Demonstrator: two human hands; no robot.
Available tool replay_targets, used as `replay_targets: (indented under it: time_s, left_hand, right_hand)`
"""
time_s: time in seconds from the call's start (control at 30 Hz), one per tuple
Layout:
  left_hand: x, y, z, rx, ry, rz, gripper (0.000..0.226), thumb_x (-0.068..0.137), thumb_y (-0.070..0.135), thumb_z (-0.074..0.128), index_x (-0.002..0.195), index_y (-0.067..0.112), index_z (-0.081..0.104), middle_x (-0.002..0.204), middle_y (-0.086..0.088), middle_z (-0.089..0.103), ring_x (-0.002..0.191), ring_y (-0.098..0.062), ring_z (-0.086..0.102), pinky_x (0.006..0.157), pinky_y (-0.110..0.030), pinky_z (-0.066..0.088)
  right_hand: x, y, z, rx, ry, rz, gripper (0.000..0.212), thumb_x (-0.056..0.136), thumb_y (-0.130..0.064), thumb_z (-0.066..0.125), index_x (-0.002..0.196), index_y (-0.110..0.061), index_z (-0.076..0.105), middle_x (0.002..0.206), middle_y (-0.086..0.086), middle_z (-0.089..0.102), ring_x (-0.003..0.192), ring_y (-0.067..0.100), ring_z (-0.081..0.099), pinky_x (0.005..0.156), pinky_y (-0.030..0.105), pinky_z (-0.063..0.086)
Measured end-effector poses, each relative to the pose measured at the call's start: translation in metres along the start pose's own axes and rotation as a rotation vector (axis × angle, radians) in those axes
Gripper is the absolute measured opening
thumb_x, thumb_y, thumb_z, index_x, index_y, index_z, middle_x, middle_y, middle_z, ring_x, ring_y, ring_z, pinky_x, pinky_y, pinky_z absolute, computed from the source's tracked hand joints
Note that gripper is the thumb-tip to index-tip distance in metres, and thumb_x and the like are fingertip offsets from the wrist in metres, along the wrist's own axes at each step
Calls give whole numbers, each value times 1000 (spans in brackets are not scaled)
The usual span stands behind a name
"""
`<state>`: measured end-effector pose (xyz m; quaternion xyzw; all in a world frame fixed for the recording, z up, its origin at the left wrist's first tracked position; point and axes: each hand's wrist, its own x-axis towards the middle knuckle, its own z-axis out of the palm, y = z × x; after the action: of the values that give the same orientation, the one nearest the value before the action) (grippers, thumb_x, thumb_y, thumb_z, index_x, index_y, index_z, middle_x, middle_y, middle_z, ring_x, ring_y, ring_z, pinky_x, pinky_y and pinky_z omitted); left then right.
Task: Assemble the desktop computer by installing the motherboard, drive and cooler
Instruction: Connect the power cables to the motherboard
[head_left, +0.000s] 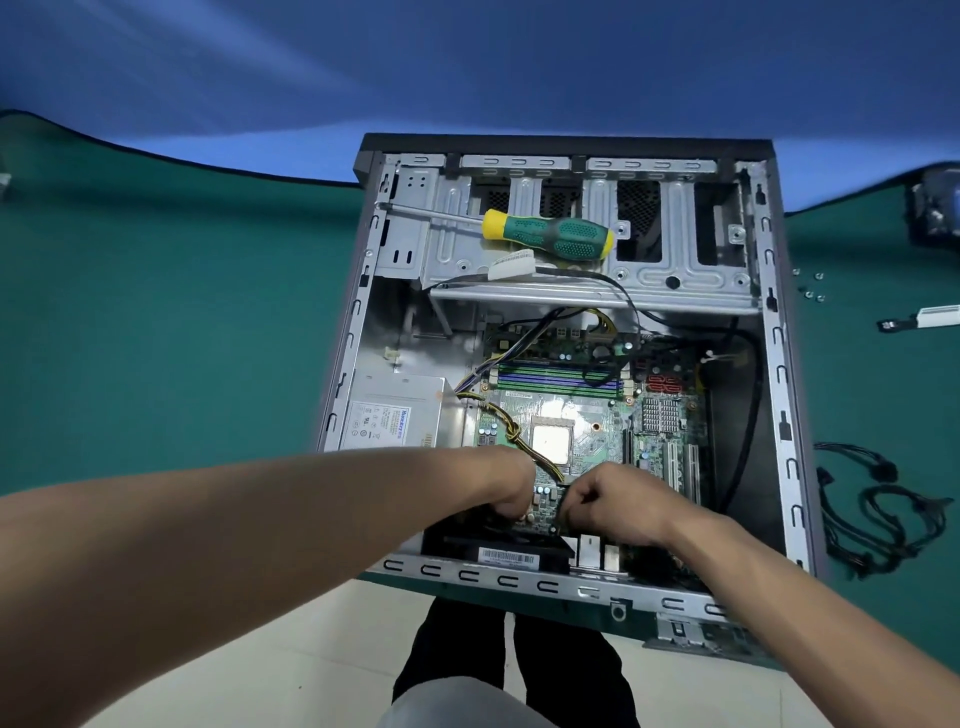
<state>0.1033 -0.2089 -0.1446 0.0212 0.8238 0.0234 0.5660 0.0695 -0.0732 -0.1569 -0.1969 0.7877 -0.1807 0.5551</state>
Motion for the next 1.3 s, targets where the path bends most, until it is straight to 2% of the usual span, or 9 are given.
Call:
replay_targets:
  time_s: [0.13, 0.27, 0.47, 0.63, 0.77, 0.87, 1.0, 1.17, 1.3]
  left_hand:
    - [4, -3, 2, -75, 62, -22, 11, 87, -2, 47, 92, 5, 54, 69, -7, 44, 78, -24, 50, 66, -29, 43]
    - [6, -5, 9, -254, 106, -95, 6, 84, 4, 50, 84, 9, 53, 76, -4, 52, 77, -21, 53, 64, -27, 43]
    - [1, -7, 11, -260, 130, -85, 21, 84, 1, 52, 66, 8, 46, 66, -3, 46, 69, -19, 50, 60, -28, 40]
    - [-3, -13, 2, -264, 156, -11, 16, 86, 1, 56, 71, 5, 50, 66, -5, 47, 72, -22, 51, 62, -28, 40]
    - [-4, -14, -4, -402, 222, -7, 15, 83, 18, 69, 77, 8, 60, 81, -8, 63, 84, -23, 64, 71, -32, 51]
    - [-4, -19, -6, -484, 327, -53, 13, 87, 17, 61, 76, 10, 63, 81, -6, 67, 85, -21, 66, 78, -35, 53]
    - [-6, -20, -6, -498, 411, -77, 12, 86, 9, 55, 82, 9, 66, 83, -6, 68, 85, -22, 65, 78, -35, 53]
    - [-13, -19, -3, -191, 568, 154, 27, 85, 9, 53, 110, 17, 60, 113, -2, 56, 108, -21, 49, 87, -35, 42]
    - [-21, -17, -4, -115, 612, 188, 21, 86, 12, 55, 101, 21, 65, 101, -1, 63, 97, -22, 57, 73, -30, 40]
  right_hand:
    - [0, -1, -1, -22, 10, -4, 15, 87, -24, 63, 78, -33, 72, 76, -29, 60, 75, -5, 56, 63, 16, 39]
    - [2, 0, -1, -51, 14, -6, 11, 85, -27, 63, 80, -27, 73, 78, -20, 67, 76, 3, 61, 60, 18, 43]
    - [9, 1, 1, -57, 20, 5, 11, 81, -27, 65, 72, -23, 71, 73, -13, 69, 65, 4, 60, 54, 19, 41]
    - [8, -3, -1, -40, 147, 52, 24, 80, -38, 66, 75, -14, 67, 67, -3, 65, 61, 12, 56, 57, 23, 43]
    - [2, -9, -8, -229, 343, 47, 30, 80, -46, 67, 84, -24, 48, 81, -8, 57, 72, 12, 53, 59, 28, 37]
    - [4, -13, -6, -315, 284, -17, 32, 84, -43, 66, 98, -25, 44, 94, -7, 50, 82, 14, 50, 67, 27, 35]
    - [10, -15, -8, -371, 290, -60, 21, 87, -34, 65, 93, -21, 50, 94, -3, 59, 80, 16, 52, 68, 25, 35]
    - [9, -14, -7, -278, 263, -84, 11, 86, -30, 64, 84, -23, 56, 83, -4, 61, 73, 13, 55, 56, 23, 36]
    - [4, -11, -9, -58, 209, -116, 11, 85, -20, 66, 78, -21, 58, 78, -5, 66, 69, 3, 61, 63, 24, 49]
